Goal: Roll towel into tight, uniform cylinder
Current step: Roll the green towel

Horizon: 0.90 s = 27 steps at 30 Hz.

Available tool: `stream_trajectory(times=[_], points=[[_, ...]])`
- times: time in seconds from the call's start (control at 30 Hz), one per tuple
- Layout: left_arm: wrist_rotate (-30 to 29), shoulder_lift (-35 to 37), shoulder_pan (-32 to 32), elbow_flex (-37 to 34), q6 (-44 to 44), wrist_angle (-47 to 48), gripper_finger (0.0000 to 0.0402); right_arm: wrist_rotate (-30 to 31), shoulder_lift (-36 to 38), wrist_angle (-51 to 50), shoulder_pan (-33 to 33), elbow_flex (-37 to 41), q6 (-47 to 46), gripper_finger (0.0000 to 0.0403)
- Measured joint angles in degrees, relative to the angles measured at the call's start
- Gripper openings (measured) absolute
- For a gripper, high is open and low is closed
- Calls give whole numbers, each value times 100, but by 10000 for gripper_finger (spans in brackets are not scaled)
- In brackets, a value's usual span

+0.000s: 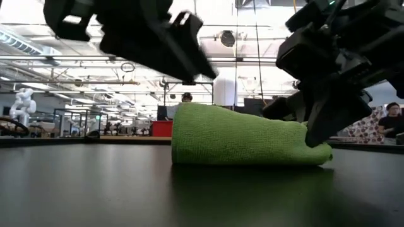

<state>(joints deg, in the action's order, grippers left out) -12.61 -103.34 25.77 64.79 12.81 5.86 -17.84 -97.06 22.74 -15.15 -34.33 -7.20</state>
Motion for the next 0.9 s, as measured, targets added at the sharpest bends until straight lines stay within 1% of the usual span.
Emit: stream_trajectory(times=[0.13, 0.27, 0.4, 0.47, 0.53, 0.63, 0.7, 0.8, 0.9], points=[[-607, -286, 297, -13, 263, -47, 263, -414, 4, 124, 228, -8, -132, 8], [-887, -615, 490, -8, 275, -224, 263, -637, 4, 234, 386, -9, -240, 8], [-1631, -980, 653, -19, 210, -414, 263, -665, 9, 221, 473, -9, -295, 8], [-1883, -1095, 700, -17, 105, -460, 263, -669, 10, 246, 483, -9, -326, 8], [-2011, -1240, 701, -6, -126, -485, 263, -721, 11, 246, 487, -11, -348, 8], [-2479, -1374, 713, 0, -486, -503, 263, -785, 14, 245, 502, -11, -418, 8], [-2685, -1438, 713, 2, -619, -585, 262, -788, 15, 244, 502, -11, -422, 8], [-3043, -1487, 690, 2, -789, -631, 249, -802, 15, 249, 502, -13, -440, 8], [-3124, -1494, 635, -2, -984, -603, 220, -806, 15, 267, 502, -13, -486, 8]])
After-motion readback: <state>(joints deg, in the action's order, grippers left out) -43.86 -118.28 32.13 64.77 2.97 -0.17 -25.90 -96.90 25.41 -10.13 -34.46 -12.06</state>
